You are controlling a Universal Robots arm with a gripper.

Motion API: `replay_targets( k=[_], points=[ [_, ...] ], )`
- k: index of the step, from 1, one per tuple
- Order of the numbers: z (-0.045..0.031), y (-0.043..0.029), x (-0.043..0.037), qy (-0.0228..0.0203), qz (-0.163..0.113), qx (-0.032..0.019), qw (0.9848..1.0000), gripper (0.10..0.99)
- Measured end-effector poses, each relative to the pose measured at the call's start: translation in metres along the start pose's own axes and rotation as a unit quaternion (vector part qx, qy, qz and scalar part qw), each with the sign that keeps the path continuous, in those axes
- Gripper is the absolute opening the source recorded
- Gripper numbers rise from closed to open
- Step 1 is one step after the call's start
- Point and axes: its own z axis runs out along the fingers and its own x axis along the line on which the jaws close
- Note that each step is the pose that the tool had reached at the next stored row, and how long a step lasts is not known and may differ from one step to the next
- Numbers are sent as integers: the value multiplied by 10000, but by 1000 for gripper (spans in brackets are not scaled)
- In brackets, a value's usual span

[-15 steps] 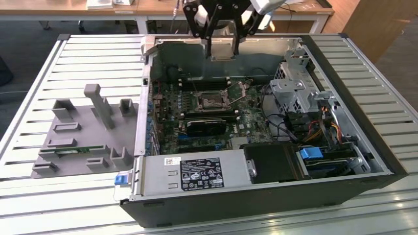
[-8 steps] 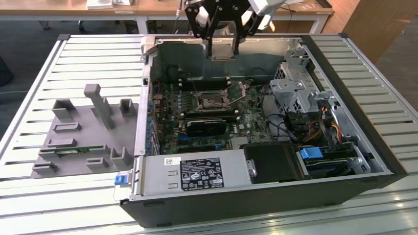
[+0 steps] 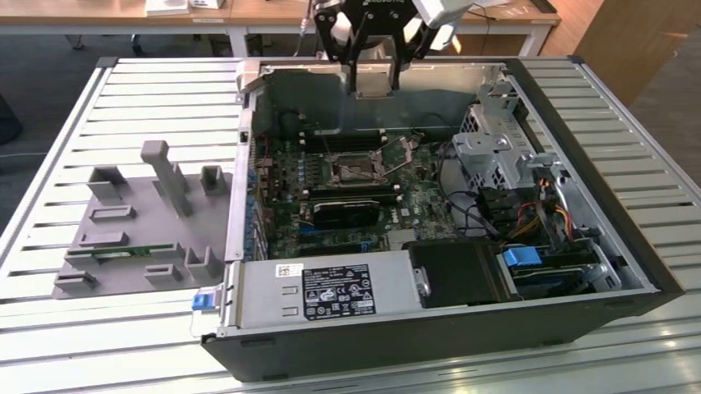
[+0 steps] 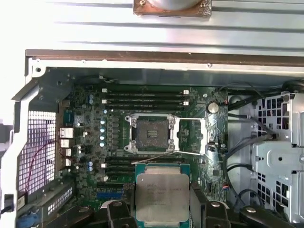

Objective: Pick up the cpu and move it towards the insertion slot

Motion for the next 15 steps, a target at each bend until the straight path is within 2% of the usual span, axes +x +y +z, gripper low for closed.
replay_targets(
  k=[5,15],
  points=[
    [38,147,-17,5,2,1,10000,541],
    [113,494,-31,14,3,6,10000,541]
  ],
)
